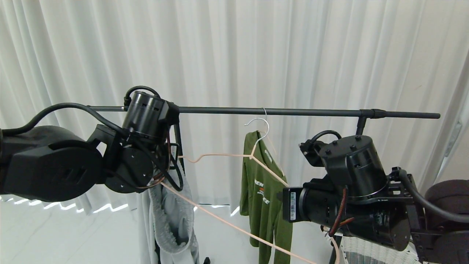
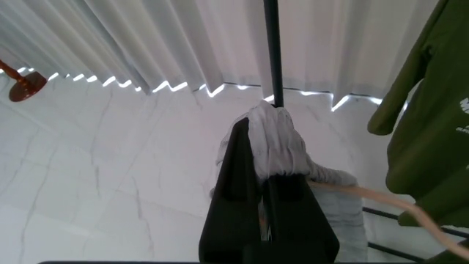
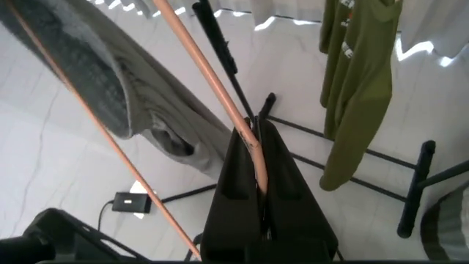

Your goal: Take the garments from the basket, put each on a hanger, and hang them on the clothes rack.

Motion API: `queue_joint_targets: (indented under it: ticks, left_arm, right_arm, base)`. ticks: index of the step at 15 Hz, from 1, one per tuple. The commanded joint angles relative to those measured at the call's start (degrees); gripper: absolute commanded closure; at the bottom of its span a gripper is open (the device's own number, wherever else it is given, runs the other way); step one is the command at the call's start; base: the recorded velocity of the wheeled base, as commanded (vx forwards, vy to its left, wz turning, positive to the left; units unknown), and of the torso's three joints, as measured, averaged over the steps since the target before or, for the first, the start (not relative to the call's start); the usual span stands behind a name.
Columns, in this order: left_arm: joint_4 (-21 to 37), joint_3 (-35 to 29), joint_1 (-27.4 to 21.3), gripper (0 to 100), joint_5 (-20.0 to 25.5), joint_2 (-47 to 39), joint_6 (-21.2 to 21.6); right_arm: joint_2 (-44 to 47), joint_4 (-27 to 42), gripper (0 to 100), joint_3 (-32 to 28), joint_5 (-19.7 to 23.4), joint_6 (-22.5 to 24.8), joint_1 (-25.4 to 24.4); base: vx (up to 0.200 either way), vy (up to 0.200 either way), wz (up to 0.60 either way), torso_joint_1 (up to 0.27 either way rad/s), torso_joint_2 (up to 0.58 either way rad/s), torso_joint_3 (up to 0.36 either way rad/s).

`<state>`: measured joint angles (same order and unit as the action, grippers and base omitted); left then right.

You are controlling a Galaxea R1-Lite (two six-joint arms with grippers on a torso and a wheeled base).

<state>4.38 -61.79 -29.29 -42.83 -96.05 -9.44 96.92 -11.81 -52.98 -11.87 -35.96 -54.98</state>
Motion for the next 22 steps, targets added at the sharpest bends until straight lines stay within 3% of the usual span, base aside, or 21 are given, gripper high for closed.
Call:
queue_joint_targets:
  ticks: [1,7,11,14,18,22]
  left_arm:
    - [0.0,-0.2,-1.0,100,0.0,-0.5,0.0]
    - [0.0,-2.5,-1.2,100,0.0,-2.3,-0.1]
    - [0.0,-2.5,-1.6,100,0.0,-2.0,-0.1]
    - [0.0,-2.1,-2.9,100,0.0,-1.2,-1.6]
    - [-0.1,-3.3,-8.6,100,0.1,-0.3,-3.8]
    - [0.0,-4.7,-8.7,100,0.1,-0.5,-4.4]
  right_arm:
    - [0.0,0.0,100,-0.7,-0.1,0.1,-0.2]
    - [1.3,-0.2,100,0.9,0.3,-0.9,-8.9]
    - [7.2,-1.5,100,-1.3,-0.3,-3.3,-8.5]
    - [7.7,-1.5,100,-2.9,-0.2,-4.0,-7.0]
    - [8.7,-1.6,100,-5.1,-0.4,-4.1,-6.2]
    - [8.9,-3.3,100,-5.5,-0.4,-4.2,-7.4]
  base:
    - [0.0,0.0,0.0,0.0,0.0,0.0]
    - [0.0,0.0,0.0,0.0,0.0,0.0]
    - [0.0,0.0,0.0,0.0,0.0,0.0]
    - [0.0,0.0,0.0,0.0,0.0,0.0]
    - [0.0,0.0,0.0,0.0,0.0,0.0]
    - [0.0,0.0,0.0,0.0,0.0,0.0]
